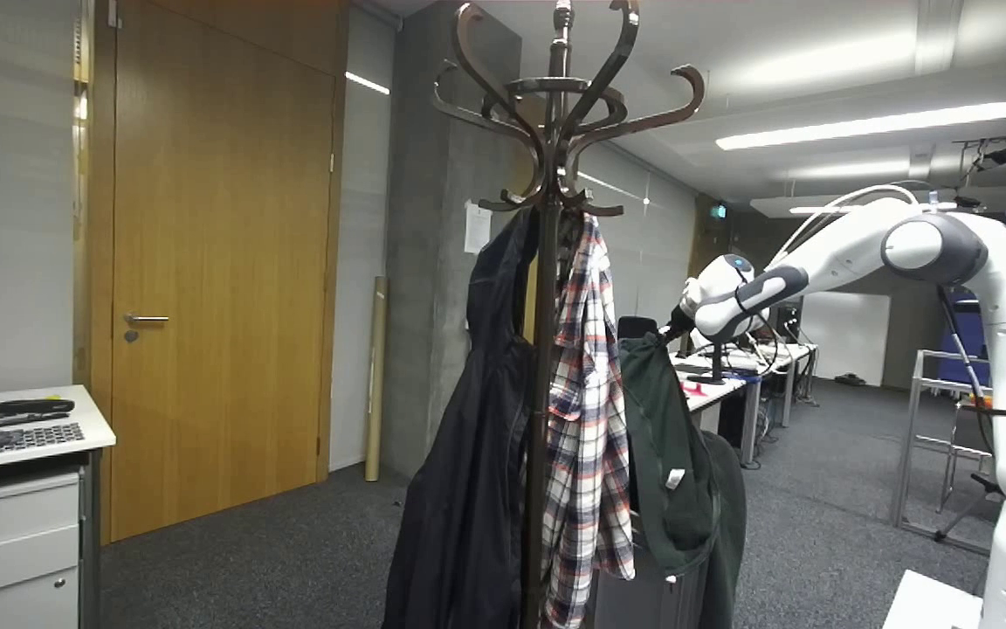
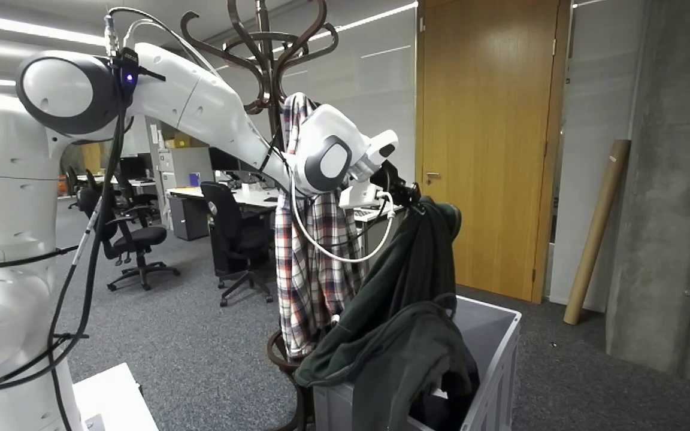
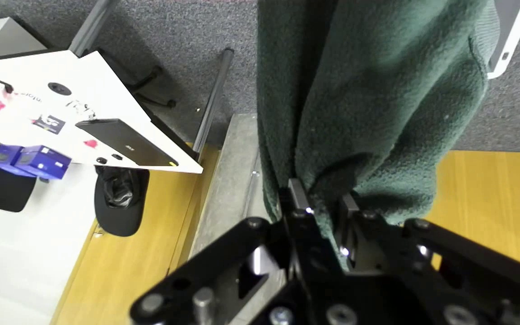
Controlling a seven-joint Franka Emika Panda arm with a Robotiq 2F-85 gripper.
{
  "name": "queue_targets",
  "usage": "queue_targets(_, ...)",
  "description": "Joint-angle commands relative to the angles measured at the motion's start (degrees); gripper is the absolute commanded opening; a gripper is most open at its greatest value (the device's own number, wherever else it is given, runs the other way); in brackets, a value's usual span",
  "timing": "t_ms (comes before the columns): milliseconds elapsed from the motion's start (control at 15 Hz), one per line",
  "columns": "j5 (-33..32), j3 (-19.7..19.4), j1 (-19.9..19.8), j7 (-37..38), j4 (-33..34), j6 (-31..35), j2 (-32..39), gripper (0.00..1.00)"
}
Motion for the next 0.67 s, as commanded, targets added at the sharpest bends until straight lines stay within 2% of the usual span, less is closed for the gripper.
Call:
queue_targets(0,-5.4,-4.4,3.9,7.5,10.1,-1.8,6.5,0.04)
queue_targets(133,-5.8,-4.6,4.9,8.1,11.2,-2.5,9.7,0.04)
queue_targets(200,-5.2,-4.2,5.0,7.9,11.1,-2.3,11.1,0.42)
queue_targets(267,-5.0,-4.0,5.3,7.4,11.1,-2.3,12.4,0.44)
queue_targets(333,-4.7,-3.6,5.4,6.7,10.9,-2.4,13.5,0.50)
queue_targets(600,-1.0,-0.3,4.3,2.0,7.2,-1.9,14.3,0.82)
